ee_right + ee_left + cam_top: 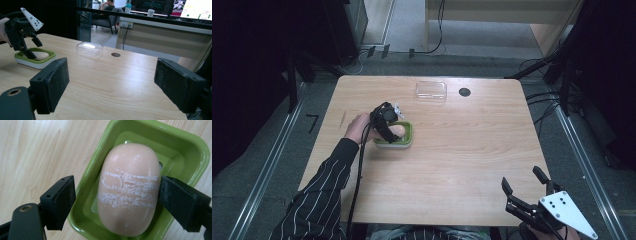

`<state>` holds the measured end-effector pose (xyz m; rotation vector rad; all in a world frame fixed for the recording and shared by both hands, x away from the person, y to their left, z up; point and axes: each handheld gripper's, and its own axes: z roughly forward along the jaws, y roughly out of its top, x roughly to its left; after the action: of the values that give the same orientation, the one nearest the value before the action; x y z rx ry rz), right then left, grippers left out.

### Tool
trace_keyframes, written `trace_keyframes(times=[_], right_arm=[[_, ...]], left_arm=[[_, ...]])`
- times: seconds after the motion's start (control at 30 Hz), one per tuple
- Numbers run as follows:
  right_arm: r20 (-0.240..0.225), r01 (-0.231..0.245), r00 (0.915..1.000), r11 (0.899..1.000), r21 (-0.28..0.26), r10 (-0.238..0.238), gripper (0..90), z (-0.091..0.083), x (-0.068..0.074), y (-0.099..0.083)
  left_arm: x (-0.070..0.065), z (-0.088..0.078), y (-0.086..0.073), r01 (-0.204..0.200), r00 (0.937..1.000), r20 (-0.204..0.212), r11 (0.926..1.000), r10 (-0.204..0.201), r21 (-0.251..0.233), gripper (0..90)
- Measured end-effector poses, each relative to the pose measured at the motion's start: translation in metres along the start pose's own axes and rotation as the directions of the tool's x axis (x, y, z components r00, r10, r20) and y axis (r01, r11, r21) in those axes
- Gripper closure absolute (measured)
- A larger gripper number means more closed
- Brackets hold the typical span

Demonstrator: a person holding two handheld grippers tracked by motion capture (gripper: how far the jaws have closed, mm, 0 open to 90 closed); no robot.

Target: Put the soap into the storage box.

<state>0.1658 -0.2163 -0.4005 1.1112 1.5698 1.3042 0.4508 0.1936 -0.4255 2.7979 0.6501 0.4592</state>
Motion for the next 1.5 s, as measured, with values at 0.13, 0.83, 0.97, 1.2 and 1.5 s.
trace_keyframes(times=[0.13,0.83,0.97,1.2,1.5], right_arm=[[0.000,0.000,1.0000,1.000,-0.001,0.000,13.3,0.000,0.000,0.000],[0.001,-0.003,1.0000,1.000,-0.004,0.003,13.2,-0.001,-0.001,0.000],[0.001,-0.003,1.0000,1.000,-0.004,0.003,13.3,-0.001,-0.001,0.000],[-0.001,-0.002,1.0000,1.000,-0.004,0.002,13.2,0.000,0.000,0.000],[0.002,-0.001,1.0000,1.000,-0.004,0.001,13.2,-0.001,-0.001,0.000]], left_arm=[[0.001,-0.008,-0.001,0.012,0.9999,0.002,0.9999,-0.012,-0.009,13.6],[-0.029,-0.043,-0.012,0.094,0.9908,0.086,0.9892,-0.104,0.112,2.5],[-0.037,-0.046,-0.016,0.108,0.9880,0.096,0.9864,-0.121,0.124,1.5],[-0.053,-0.056,-0.026,0.118,0.9862,0.100,0.9842,-0.132,0.132,1.4],[-0.072,-0.062,-0.039,0.127,0.9831,0.114,0.9824,-0.143,0.137,1.3]])
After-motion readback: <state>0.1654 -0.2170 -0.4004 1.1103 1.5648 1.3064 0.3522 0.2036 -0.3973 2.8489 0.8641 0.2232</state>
